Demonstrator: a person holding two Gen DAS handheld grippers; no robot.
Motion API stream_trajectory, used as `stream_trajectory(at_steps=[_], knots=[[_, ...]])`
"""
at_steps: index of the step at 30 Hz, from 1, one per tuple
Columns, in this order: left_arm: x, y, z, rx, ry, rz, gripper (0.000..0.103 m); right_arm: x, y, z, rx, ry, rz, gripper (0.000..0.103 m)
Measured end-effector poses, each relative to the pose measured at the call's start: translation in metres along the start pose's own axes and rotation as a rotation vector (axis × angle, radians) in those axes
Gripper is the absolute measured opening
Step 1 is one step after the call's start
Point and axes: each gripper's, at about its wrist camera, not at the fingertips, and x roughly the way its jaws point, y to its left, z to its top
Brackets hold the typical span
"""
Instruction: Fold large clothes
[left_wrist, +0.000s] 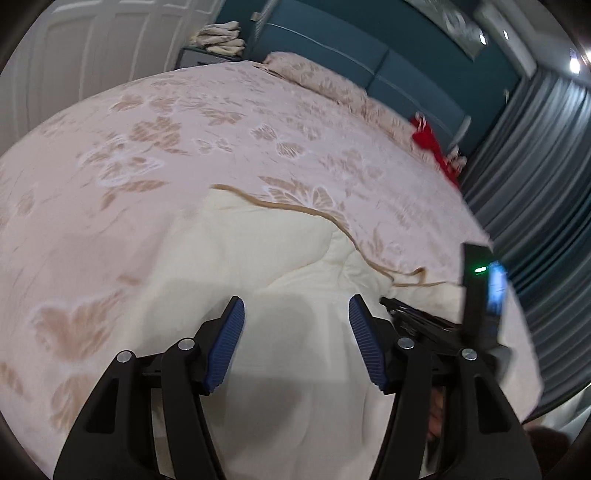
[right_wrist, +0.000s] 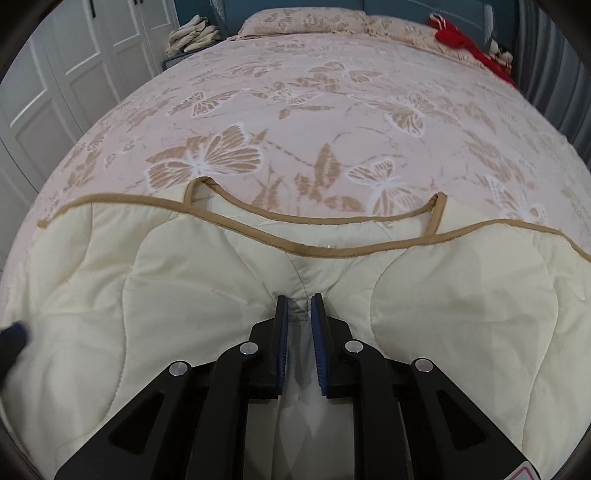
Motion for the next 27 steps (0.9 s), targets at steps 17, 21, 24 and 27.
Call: stream_trajectory(at_steps=[17, 21, 24, 27], knots=[[-0.036, 0.091, -0.067, -0.430, 0.115, -0.113, 0.080, -0.029, -0.018, 0.004, 0.037, -0.014, 0.055, 0.015], [-0.034, 0.083, -0.066, -0.424, 0.109, -0.071, 0.071, -0.090, -0.037, -0.028, 0.071, -0.054, 0.136, 0.015], [-0.046, 0.072, -0.060, -0.371, 0.080, -0.044, 0.057, -0.125, -0.046, -0.068, 0.080, -0.048, 0.194, 0.015], [-0.061, 0.055, -0.054, -0.305, 0.043, -0.036, 0.042, -0.127, -0.046, -0.101, 0.093, 0.000, 0.232, 0.015]])
